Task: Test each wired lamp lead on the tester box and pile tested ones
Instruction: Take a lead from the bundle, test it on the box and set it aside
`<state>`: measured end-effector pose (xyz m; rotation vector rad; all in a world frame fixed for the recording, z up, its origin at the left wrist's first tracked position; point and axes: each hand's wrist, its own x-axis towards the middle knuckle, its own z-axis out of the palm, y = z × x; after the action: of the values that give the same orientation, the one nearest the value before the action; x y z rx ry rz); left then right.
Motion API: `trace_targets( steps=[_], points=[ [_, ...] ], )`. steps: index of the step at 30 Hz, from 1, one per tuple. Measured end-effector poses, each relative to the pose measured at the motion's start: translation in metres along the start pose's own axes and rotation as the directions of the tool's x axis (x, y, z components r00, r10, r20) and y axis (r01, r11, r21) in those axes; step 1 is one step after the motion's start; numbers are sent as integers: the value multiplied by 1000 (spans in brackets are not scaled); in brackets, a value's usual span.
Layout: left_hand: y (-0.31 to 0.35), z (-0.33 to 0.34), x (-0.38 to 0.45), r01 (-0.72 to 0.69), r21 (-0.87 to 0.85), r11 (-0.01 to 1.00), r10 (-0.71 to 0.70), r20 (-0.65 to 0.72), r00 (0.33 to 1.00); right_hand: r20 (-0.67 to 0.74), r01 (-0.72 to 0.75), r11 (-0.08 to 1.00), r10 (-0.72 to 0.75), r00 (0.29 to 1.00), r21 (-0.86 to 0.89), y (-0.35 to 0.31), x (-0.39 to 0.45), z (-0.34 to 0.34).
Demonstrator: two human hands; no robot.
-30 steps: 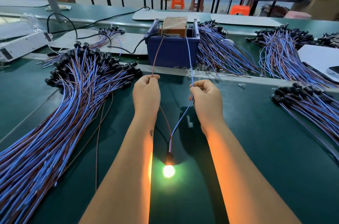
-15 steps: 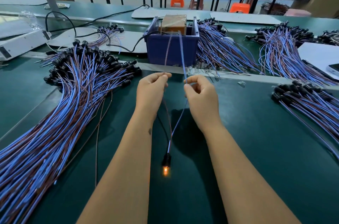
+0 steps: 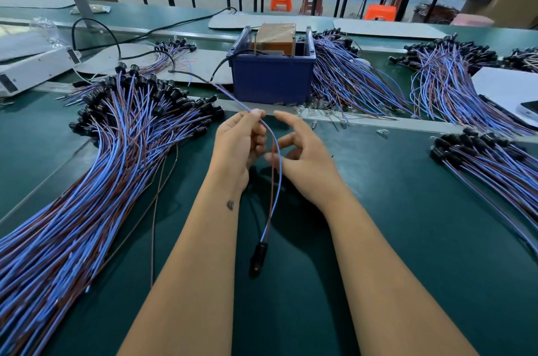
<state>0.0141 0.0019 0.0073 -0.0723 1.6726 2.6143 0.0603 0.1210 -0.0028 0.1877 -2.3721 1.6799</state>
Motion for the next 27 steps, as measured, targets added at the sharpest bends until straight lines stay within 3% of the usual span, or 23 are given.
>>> trace_targets(
  steps=[2, 4, 6, 9, 12, 15, 17, 19, 21, 22, 23, 25, 27],
  points=[
    [-1, -3, 2, -19, 17, 1000, 19, -34, 999, 83, 14, 999, -16, 996, 30, -3, -1, 1],
    [-2, -4, 3, -23, 44, 999, 26, -73, 997, 71, 18, 976, -34, 997, 216, -6, -2, 1],
    [-1, -5, 4, -16, -26, 1000, 13, -106, 994, -39, 26, 923, -12, 999, 383, -8, -1, 1],
    [2, -7, 4, -5, -216, 976, -19, -109, 994, -223, -6, 879, 128, 966, 478, -6, 3, -4],
    [6, -7, 0, -10, -239, 971, 16, 25, 1000, -335, -10, 829, 237, 912, 559, 0, 8, -11],
    [7, -3, -8, -58, -27, 998, 63, 276, 959, -423, -35, 830, 320, 848, 557, 5, 12, -21],
    [2, 0, -13, -118, 184, 976, 23, 450, 893, -474, -81, 866, 346, 810, 494, 10, 15, -32],
    [-4, 3, -15, -162, 343, 925, -98, 628, 772, -498, -174, 937, 311, 810, 302, 15, 15, -45],
    [-9, 7, -19, -152, 418, 896, -260, 769, 583, -456, -268, 963, 232, 859, -15, 21, 13, -58],
    [-10, 9, -20, -154, 440, 885, -309, 801, 512, -405, -273, 950, 193, 894, -150, 23, 11, -63],
    [-10, 9, -20, -165, 447, 879, -323, 814, 484, -345, -258, 933, 163, 924, -251, 24, 9, -68],
    [-10, 8, -19, -178, 428, 886, -279, 800, 532, -256, -228, 901, 137, 957, -369, 25, 6, -73],
    [-10, 8, -18, -153, 419, 895, -238, 738, 632, -216, -225, 882, 145, 966, -415, 26, 4, -75]
  ],
)
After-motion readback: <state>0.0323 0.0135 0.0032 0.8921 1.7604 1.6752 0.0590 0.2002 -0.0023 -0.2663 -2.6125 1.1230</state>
